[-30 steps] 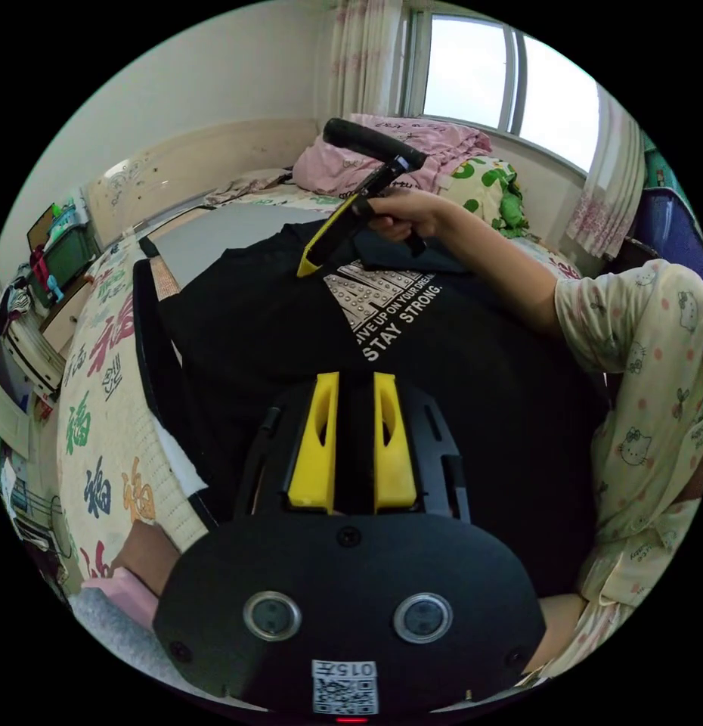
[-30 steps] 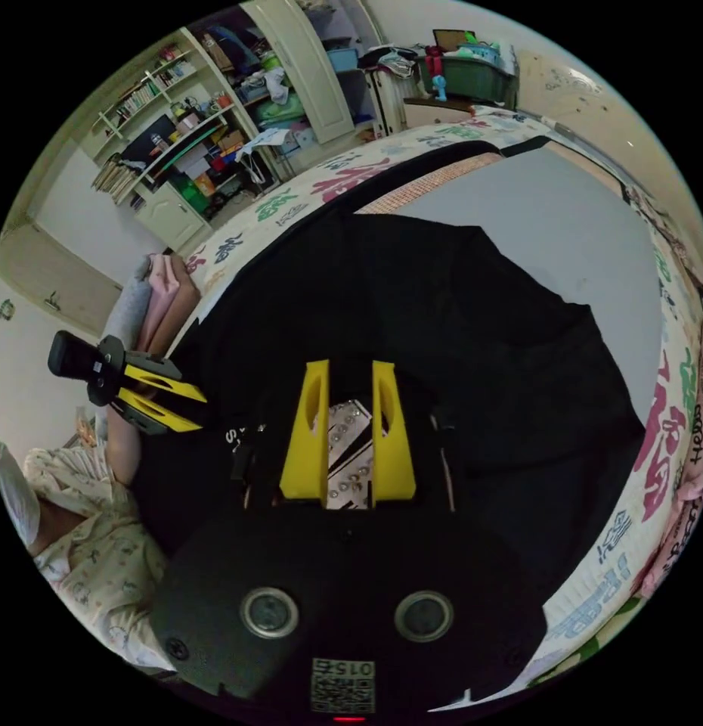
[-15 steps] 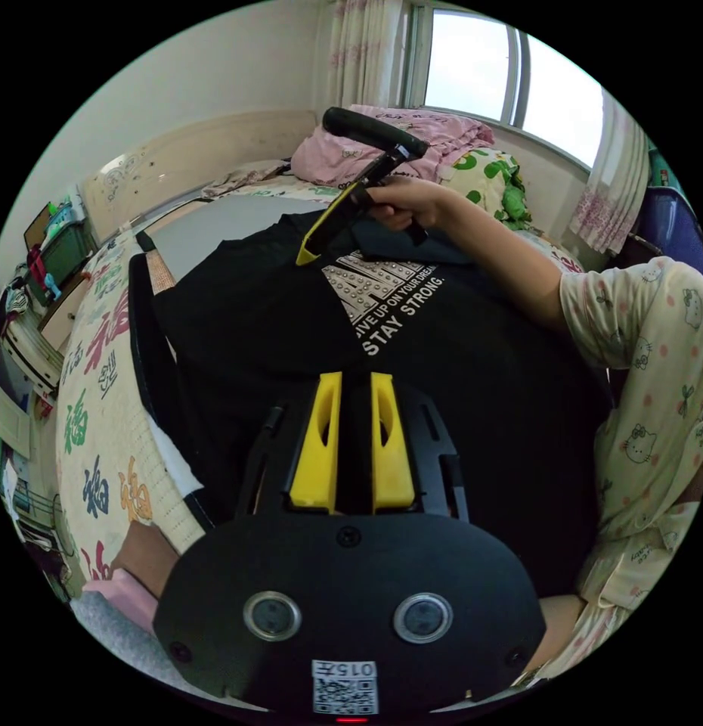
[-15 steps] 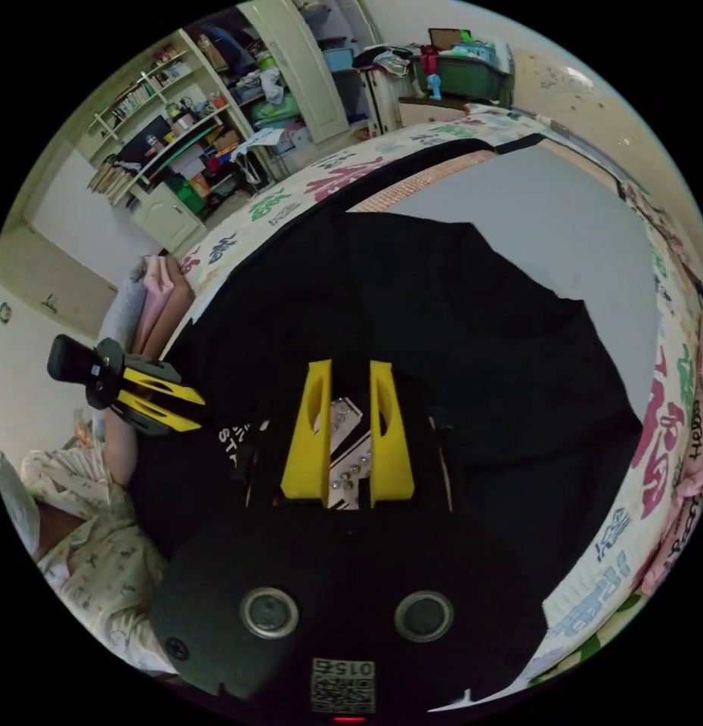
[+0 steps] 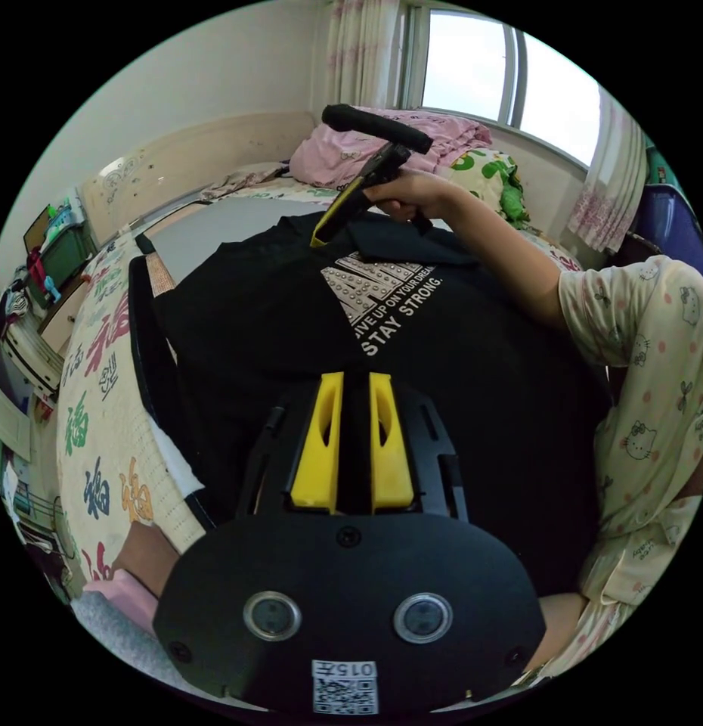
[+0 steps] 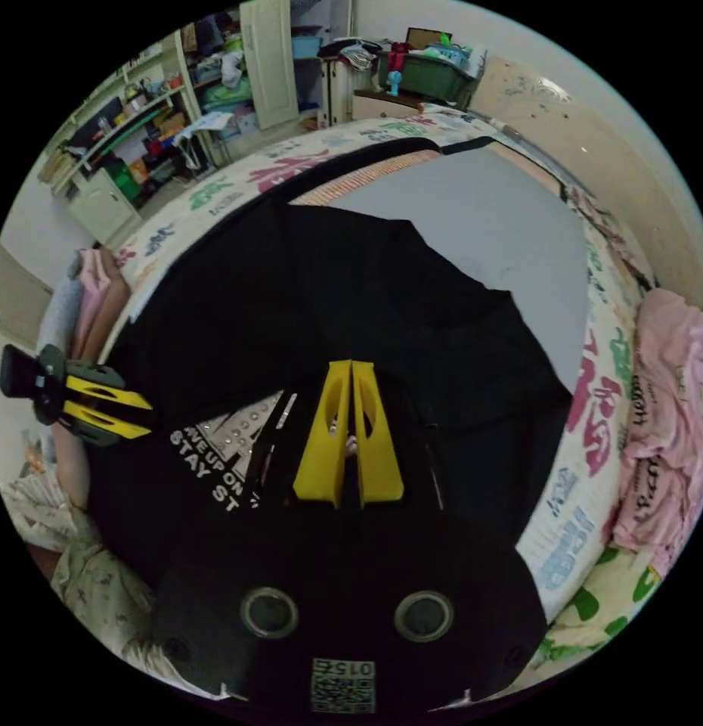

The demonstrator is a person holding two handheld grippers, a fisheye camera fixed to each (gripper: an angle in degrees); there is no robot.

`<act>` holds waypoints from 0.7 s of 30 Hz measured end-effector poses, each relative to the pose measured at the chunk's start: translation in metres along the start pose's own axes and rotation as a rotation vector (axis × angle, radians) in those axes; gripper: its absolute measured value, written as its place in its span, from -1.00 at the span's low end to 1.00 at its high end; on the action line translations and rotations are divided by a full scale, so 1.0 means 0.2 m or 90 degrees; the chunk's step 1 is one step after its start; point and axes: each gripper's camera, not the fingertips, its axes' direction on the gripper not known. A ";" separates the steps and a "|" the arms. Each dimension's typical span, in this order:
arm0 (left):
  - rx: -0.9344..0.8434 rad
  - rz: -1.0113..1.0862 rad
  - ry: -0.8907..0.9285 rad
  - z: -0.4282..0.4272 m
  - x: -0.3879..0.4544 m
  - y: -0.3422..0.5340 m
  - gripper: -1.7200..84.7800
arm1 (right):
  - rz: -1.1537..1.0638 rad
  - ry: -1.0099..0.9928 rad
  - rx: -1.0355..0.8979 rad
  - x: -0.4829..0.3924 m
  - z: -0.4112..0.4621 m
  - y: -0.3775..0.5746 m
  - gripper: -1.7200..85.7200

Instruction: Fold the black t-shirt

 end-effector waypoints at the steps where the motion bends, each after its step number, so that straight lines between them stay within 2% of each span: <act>1: 0.013 0.005 0.003 -0.01 0.01 0.01 -0.82 | -0.005 -0.023 0.000 0.00 0.00 0.00 -0.86; 2: 0.021 0.006 0.003 -0.01 0.01 0.01 -0.81 | -0.007 -0.052 -0.006 0.00 0.00 -0.01 -0.79; 5: 0.048 0.012 0.006 -0.01 0.02 0.03 -0.81 | 0.002 -0.055 -0.022 -0.02 0.01 -0.04 -0.80; 11: 0.000 0.034 -0.006 0.15 0.06 0.02 -0.80 | -0.001 -0.041 -0.014 -0.12 -0.02 -0.08 -0.85; 15: -0.013 0.017 -0.014 0.24 0.02 0.04 -0.81 | 0.011 -0.068 -0.001 -0.16 -0.03 -0.11 -0.77; 21: -0.008 0.015 -0.021 0.32 -0.03 0.11 -0.85 | -0.009 -0.006 -0.005 -0.32 -0.07 -0.15 -0.95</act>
